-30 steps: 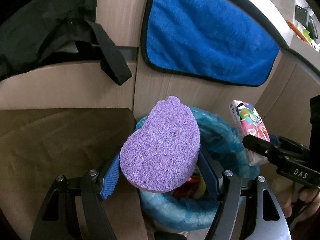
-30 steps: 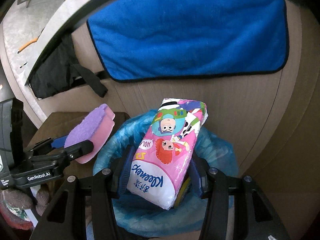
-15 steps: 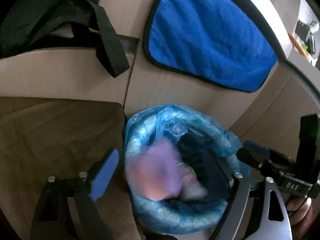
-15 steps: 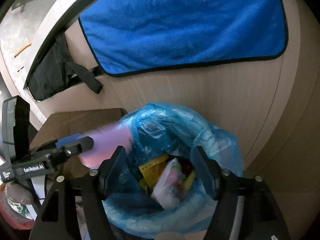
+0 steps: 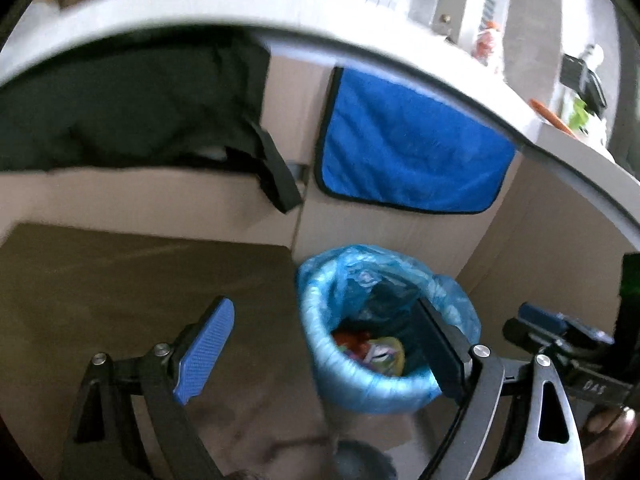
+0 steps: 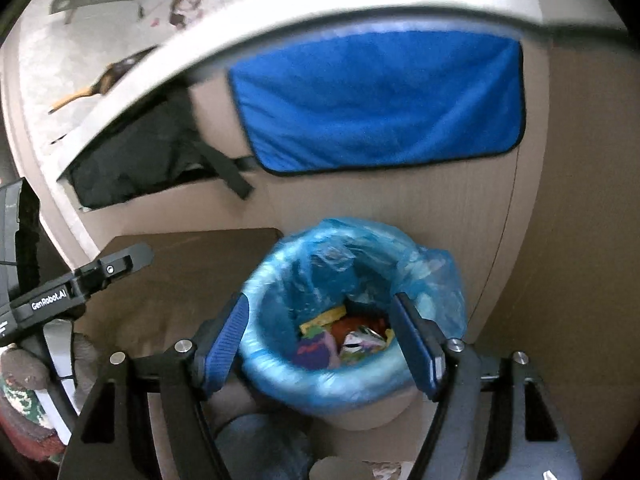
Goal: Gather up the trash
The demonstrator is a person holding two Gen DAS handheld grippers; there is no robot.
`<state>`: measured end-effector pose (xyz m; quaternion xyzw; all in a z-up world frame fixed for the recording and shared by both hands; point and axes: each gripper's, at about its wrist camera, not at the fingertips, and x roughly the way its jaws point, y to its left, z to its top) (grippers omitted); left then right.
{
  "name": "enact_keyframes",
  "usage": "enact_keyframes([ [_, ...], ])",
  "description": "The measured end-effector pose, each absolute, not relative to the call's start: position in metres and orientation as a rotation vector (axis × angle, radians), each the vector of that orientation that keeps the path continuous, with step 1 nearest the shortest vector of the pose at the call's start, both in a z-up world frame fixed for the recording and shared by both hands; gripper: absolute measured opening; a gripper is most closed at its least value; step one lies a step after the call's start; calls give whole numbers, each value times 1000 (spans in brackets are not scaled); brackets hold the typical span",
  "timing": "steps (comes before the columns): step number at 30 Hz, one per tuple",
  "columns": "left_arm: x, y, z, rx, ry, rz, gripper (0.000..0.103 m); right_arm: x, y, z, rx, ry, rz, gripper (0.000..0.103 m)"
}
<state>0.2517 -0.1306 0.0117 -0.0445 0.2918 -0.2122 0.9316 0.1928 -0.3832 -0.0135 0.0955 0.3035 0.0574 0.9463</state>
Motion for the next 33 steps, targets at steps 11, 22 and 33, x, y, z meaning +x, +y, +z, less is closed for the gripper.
enact_keyframes([
  [11,109,-78,31,101,484,-172,89,78,-303,1,190,523,144,77],
  [22,13,-34,20,122,496,-80,89,-1,-238,-4,146,507,127,77],
  [33,-14,-15,25,83,452,-33,89,-24,-211,4,73,472,103,77],
])
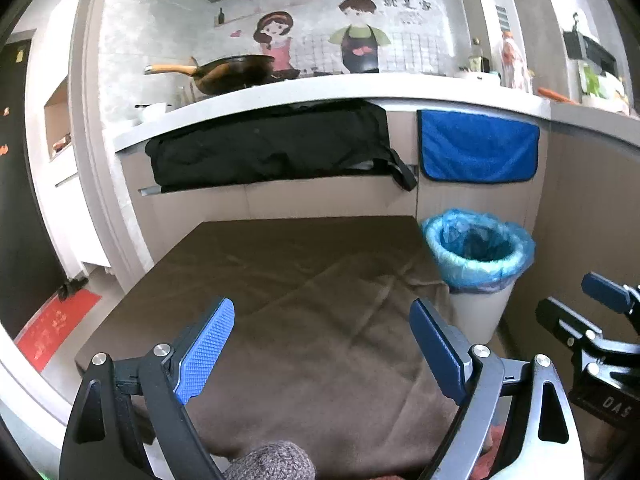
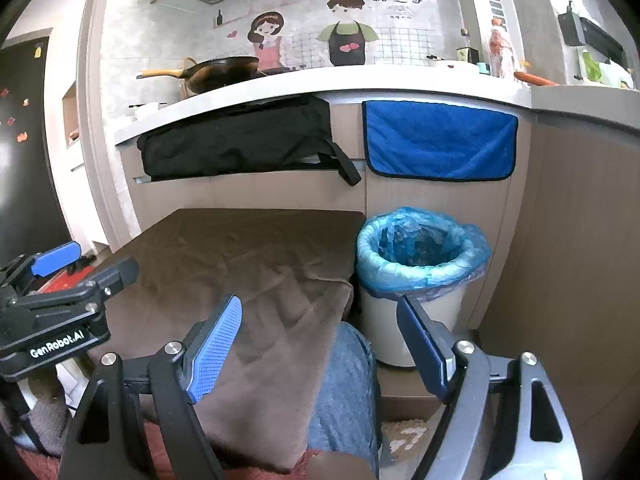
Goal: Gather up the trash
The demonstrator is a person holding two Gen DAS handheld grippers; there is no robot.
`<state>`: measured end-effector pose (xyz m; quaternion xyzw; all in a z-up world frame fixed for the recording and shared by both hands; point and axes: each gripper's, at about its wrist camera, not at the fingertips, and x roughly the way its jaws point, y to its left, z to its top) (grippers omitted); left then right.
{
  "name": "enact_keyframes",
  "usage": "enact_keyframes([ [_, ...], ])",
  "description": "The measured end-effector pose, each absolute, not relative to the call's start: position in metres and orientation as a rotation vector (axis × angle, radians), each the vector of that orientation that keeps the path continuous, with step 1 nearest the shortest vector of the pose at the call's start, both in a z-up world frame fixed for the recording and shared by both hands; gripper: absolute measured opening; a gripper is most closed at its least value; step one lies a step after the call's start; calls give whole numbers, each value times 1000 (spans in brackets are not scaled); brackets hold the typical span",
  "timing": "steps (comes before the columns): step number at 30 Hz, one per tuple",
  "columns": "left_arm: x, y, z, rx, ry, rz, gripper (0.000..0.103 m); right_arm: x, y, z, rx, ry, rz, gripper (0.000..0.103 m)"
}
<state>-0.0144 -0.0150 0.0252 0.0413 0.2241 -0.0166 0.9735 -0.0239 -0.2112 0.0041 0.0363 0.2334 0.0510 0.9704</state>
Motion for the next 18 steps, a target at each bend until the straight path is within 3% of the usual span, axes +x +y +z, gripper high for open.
enact_keyframes([
  [18,-17,-8,29,78,436,-52,89,-32,-212,10,68,432,61,80],
])
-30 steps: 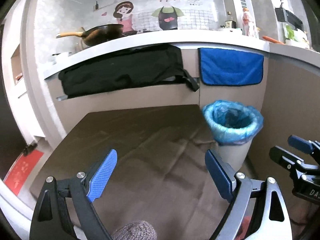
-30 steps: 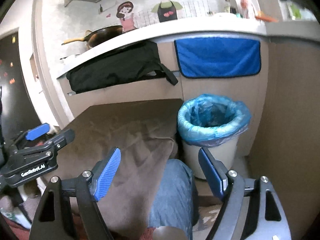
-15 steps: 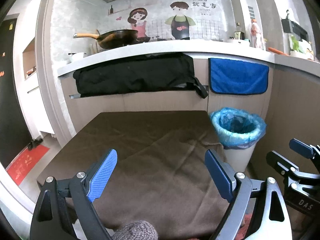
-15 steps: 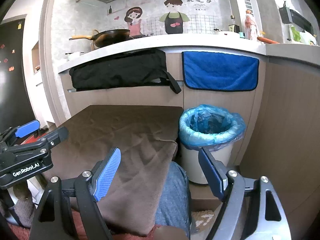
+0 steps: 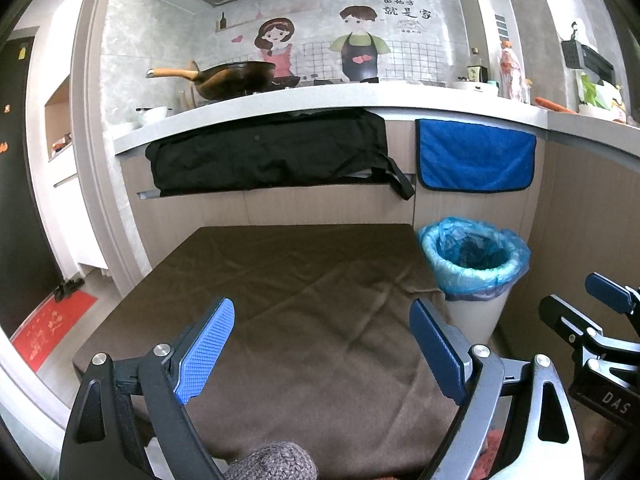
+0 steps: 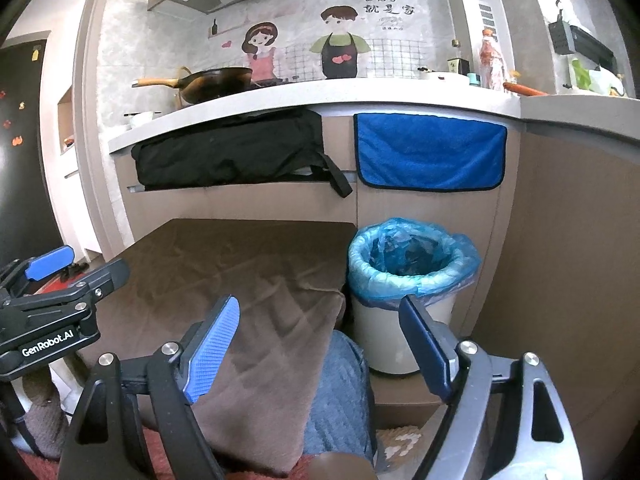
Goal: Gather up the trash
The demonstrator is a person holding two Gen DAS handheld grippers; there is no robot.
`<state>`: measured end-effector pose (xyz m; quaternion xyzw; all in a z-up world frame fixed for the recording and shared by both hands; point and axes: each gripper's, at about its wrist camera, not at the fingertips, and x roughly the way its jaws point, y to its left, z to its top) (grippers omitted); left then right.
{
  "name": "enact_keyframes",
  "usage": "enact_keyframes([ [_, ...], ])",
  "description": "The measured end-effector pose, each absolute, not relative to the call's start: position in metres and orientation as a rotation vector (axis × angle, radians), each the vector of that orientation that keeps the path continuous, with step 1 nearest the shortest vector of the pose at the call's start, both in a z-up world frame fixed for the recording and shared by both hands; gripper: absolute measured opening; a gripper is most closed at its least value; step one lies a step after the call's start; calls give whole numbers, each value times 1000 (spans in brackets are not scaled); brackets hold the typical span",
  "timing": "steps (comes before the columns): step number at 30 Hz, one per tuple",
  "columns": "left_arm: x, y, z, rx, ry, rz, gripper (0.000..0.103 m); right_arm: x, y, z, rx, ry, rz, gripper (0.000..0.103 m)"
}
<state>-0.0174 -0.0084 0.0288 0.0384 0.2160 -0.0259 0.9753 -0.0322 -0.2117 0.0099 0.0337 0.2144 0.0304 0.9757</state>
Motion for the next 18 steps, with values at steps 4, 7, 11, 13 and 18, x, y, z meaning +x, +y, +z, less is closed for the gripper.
enact_keyframes([
  [4,-16,-8,30,75,434,-51,89,-32,-213,10,70,433,61,80],
  [7,-17,-9,30,76,435,-50,89,-33,-213,11,67,431,58,80],
  [11,-17,-10,31,77,430,-51,89,-34,-214,12,65,428,55,80],
  [13,-18,-12,32,76,429,-49,89,-34,-215,12,65,428,53,80],
  [18,-18,-13,32,76,427,-48,89,-34,-214,12,64,428,54,80],
])
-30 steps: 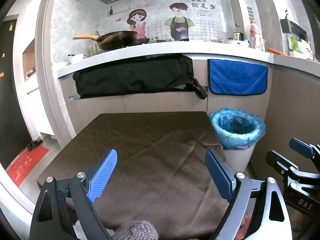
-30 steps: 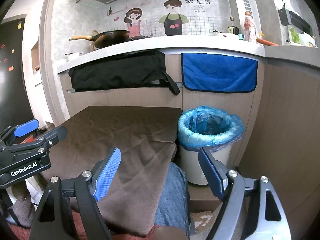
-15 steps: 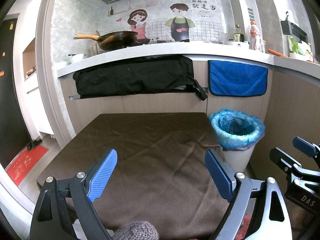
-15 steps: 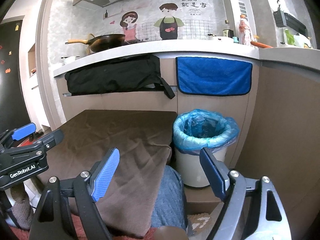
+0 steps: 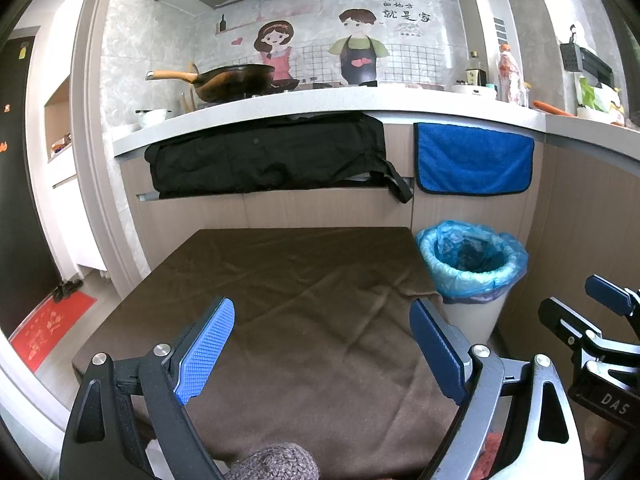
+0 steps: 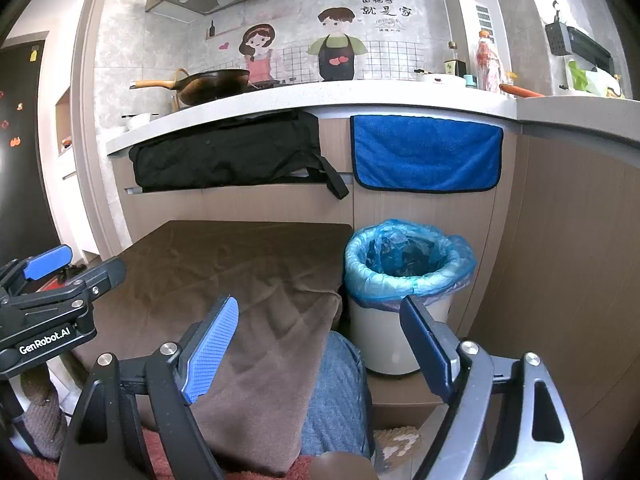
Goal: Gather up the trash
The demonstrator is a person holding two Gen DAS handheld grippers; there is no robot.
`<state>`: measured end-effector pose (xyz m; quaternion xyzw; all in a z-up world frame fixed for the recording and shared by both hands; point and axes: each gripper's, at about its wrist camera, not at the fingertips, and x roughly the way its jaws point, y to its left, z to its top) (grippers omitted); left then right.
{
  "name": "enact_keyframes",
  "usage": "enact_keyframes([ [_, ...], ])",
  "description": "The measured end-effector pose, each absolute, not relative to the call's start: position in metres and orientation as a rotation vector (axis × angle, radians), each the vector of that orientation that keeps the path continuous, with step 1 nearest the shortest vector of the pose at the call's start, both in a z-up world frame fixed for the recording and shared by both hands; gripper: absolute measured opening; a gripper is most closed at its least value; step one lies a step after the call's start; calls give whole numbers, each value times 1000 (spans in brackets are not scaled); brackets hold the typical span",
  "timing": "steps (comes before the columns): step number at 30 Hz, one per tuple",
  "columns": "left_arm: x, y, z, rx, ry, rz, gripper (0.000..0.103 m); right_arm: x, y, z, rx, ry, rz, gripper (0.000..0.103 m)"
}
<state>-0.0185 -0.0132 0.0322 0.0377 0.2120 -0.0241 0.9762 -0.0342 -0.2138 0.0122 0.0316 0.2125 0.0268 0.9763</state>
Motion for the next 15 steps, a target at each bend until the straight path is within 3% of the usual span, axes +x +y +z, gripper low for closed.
enact_keyframes([
  [15,-20,-16,32,73,426,-41,89,-35,-214,12,63,427,54,81],
])
